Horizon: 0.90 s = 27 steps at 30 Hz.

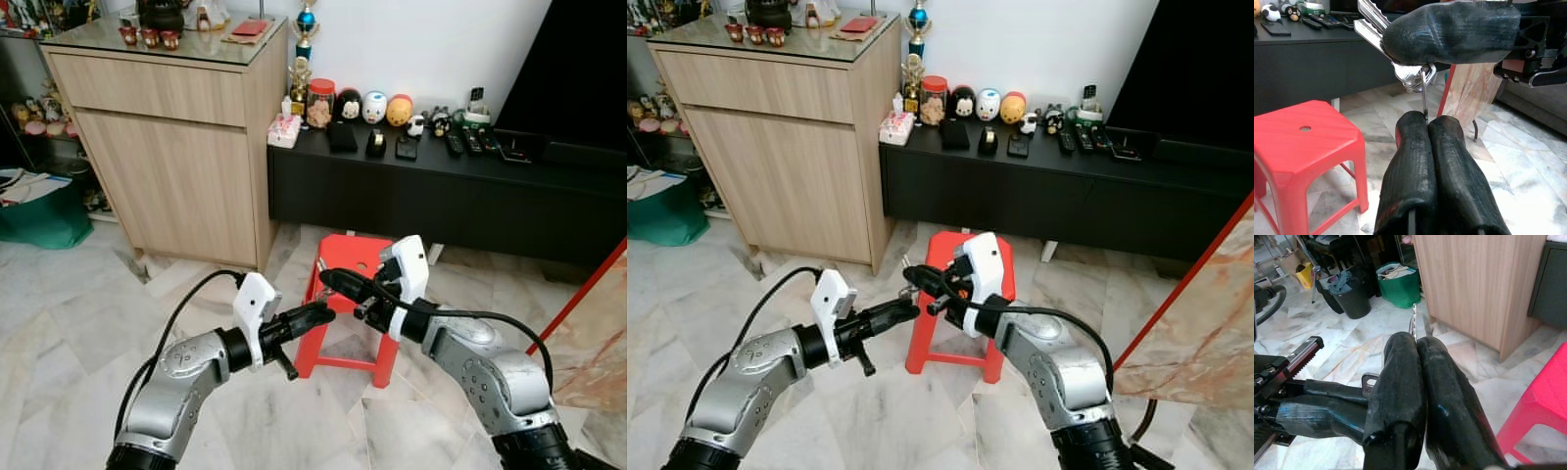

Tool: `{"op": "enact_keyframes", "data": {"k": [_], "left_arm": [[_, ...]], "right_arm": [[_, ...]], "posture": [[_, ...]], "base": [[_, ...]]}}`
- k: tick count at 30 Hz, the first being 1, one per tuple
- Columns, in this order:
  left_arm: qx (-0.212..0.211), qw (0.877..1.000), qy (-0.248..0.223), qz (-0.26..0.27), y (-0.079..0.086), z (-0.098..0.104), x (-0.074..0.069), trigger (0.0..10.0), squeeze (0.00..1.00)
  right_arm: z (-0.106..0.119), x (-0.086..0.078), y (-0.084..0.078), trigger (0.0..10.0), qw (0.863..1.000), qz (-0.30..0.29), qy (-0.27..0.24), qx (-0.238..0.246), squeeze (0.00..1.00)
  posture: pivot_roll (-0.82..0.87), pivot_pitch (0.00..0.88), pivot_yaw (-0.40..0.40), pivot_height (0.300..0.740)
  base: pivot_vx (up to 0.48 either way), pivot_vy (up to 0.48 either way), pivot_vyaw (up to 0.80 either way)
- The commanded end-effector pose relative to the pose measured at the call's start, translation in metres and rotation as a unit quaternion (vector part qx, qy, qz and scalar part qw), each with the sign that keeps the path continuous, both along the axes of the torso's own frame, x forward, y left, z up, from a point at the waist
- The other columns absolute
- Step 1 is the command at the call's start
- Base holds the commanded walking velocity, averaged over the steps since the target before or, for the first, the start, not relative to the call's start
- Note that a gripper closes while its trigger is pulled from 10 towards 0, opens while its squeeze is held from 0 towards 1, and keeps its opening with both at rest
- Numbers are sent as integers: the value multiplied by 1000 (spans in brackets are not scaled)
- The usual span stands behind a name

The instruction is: Hang keys on a hook

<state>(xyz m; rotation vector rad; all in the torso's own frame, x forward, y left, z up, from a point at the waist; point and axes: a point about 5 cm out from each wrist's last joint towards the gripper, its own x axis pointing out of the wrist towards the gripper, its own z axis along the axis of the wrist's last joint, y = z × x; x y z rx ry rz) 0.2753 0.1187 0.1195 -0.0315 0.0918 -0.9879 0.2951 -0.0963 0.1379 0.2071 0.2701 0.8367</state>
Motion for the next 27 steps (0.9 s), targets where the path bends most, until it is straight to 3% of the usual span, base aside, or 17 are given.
{"op": "enact_keyframes", "data": {"k": [1, 27], "left_arm": [[5, 1000, -1, -12, -3, 1, -2, 0, 0], [9, 1000, -1, -13, -3, 1, -3, 0, 0]], "right_arm": [[1, 7, -11, 10000, 999, -34, -4, -14, 0], [-9, 15, -18, 10000, 997, -76, 8, -31, 0]], "posture": [[-10, 0, -100, 740], [-8, 0, -100, 740]], "base": [[0, 0, 0], [0, 0, 0]]}}
